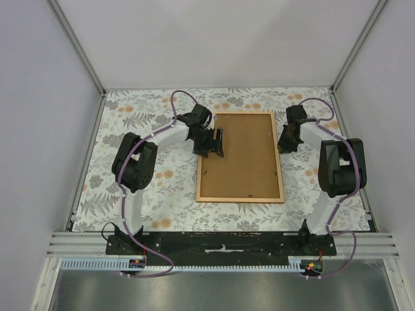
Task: Put the photo into the frame
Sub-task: Position the photo frame at the center of the board.
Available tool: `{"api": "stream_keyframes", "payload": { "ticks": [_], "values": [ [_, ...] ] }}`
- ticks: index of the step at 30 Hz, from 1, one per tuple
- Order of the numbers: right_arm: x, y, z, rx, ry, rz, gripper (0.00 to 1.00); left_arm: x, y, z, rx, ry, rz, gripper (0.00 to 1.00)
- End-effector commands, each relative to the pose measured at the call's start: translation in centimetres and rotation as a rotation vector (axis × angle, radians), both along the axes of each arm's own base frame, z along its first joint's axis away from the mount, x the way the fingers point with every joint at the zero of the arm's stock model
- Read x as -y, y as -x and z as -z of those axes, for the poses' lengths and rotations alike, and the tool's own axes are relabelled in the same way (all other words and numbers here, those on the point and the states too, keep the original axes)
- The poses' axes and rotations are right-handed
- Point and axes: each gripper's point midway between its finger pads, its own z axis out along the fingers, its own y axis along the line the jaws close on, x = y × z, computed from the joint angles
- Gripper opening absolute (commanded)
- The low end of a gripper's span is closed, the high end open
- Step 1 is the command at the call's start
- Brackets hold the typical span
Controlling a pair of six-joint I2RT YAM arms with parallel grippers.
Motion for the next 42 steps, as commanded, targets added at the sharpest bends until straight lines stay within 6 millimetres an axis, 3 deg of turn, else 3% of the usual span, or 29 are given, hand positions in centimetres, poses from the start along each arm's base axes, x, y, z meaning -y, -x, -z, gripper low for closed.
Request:
{"api": "stream_keyframes", "payload": {
  "ticks": [1, 6, 11, 17, 24, 27, 32, 34, 38, 42],
  "values": [
    [-0.7, -0.2, -1.5, 0.050, -0.024, -0.013, 0.13, 0.7, -0.4, -0.1, 0.000, 0.019, -0.006, 0.80],
    [-1.5, 0.2, -1.7, 0.059, -0.042, -0.027, 0.12, 0.7, -0.6, -0.6, 0.012, 0.019, -0.006, 0.80],
    [-4.1, 0.9, -1.8, 0.061, -0.091, -0.074, 0.12, 0.1, 0.3, 0.6, -0.014, 0.004, -0.032, 0.80],
    [-7.1, 2.0, -1.9, 0.060, -0.120, -0.131, 0.13, -2.1, 2.0, 1.0, -0.013, -0.050, -0.092, 0.80],
    [-7.9, 3.5, -3.7, 0.092, -0.101, -0.185, 0.16, -4.5, 4.3, 1.0, -0.008, -0.090, -0.144, 0.80],
    [-7.0, 4.8, -4.1, 0.097, -0.061, -0.194, 0.29, -5.2, 4.7, 0.7, 0.007, -0.094, -0.146, 0.80],
    [-6.8, 6.6, -6.3, 0.168, -0.060, -0.248, 0.52, -4.4, 4.8, -1.0, 0.026, -0.038, -0.118, 0.80],
    [-7.2, 7.8, -6.8, 0.187, -0.066, -0.278, 0.55, -4.2, 4.7, -1.8, 0.042, -0.020, -0.110, 0.80],
    [-8.2, 10.8, -5.5, 0.151, -0.069, -0.324, 0.57, -4.1, 4.5, -3.4, 0.074, 0.001, -0.106, 0.79],
    [-8.5, 12.7, -4.0, 0.108, -0.057, -0.346, 0.58, -6.3, 3.8, -5.2, 0.134, -0.056, -0.202, 0.77]
  ]
}}
